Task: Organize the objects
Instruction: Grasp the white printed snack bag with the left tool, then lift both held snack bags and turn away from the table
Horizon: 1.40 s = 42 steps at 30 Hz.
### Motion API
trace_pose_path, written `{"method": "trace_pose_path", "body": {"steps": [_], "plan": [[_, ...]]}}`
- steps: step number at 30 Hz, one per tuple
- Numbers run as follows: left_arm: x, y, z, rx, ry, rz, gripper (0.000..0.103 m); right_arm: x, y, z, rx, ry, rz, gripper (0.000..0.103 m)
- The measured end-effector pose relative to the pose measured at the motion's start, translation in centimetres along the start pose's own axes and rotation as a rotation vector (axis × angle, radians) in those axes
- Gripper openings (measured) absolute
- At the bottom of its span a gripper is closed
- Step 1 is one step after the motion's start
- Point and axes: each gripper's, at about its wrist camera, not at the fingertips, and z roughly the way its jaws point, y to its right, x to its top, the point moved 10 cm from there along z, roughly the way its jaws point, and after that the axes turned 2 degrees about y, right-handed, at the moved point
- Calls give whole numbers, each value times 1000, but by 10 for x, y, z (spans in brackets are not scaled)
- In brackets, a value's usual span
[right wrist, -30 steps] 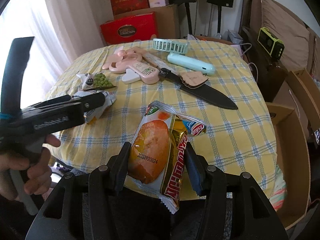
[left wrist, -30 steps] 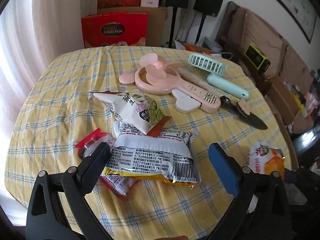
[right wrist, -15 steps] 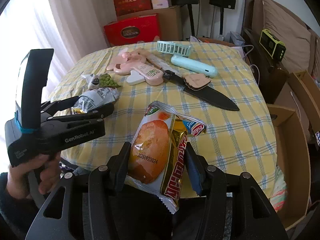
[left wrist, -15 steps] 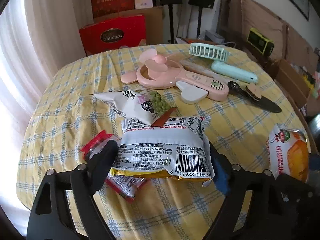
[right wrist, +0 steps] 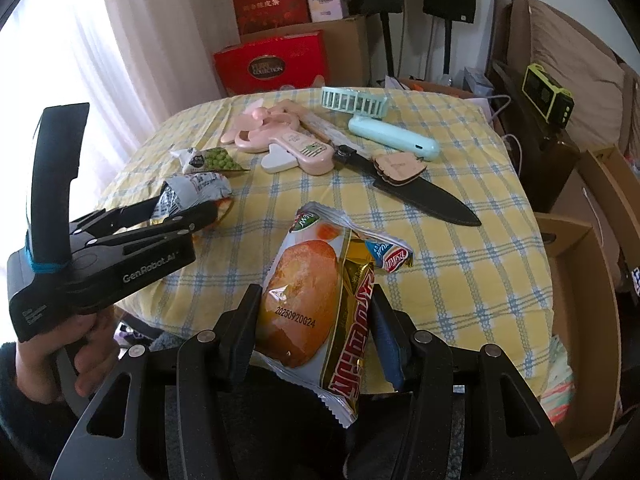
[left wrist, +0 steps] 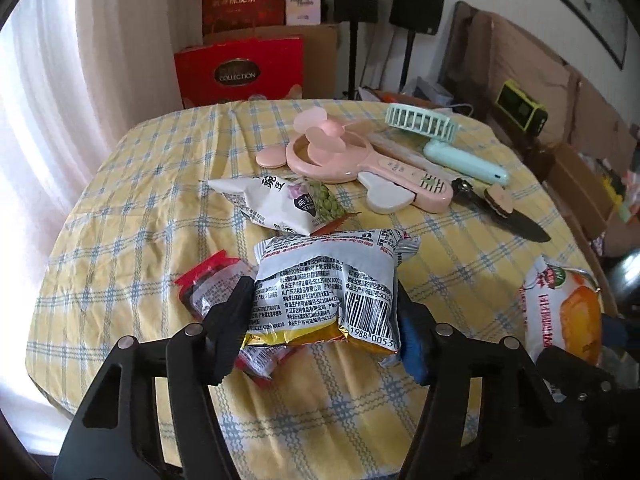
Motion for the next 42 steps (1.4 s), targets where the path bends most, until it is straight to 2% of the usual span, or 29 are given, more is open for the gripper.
{"method": "trace_pose_path", "body": {"steps": [3, 7, 14, 21, 24, 28, 33, 36, 42], "plan": [[0, 0, -5, -20, -3, -22, 61, 1, -2, -3, 5, 6, -4, 53], [1, 0, -12, -11, -1, -27, 60, 2, -3, -10, 10, 20, -4, 53], [11, -9, -32, 17, 63, -94, 59, 2, -4, -25, 14, 45, -6, 53], [17, -7, -55, 10, 115, -102, 59, -1, -8, -40, 17, 72, -21, 53], [17, -3, -63, -11, 117, -112, 59, -1, -8, -49, 17, 91, -26, 53], [23, 5, -80, -82, 138, -135, 59, -4, -6, -63, 28, 119, -31, 53], [31, 21, -107, -85, 198, -83, 59, -7, 4, -79, 2, 161, -36, 53], [30, 35, -115, -45, 220, -16, 59, -6, 12, -90, -4, 188, -36, 53], [27, 57, -121, -4, 215, 28, 59, -7, 33, -111, -9, 223, -25, 53]]}}
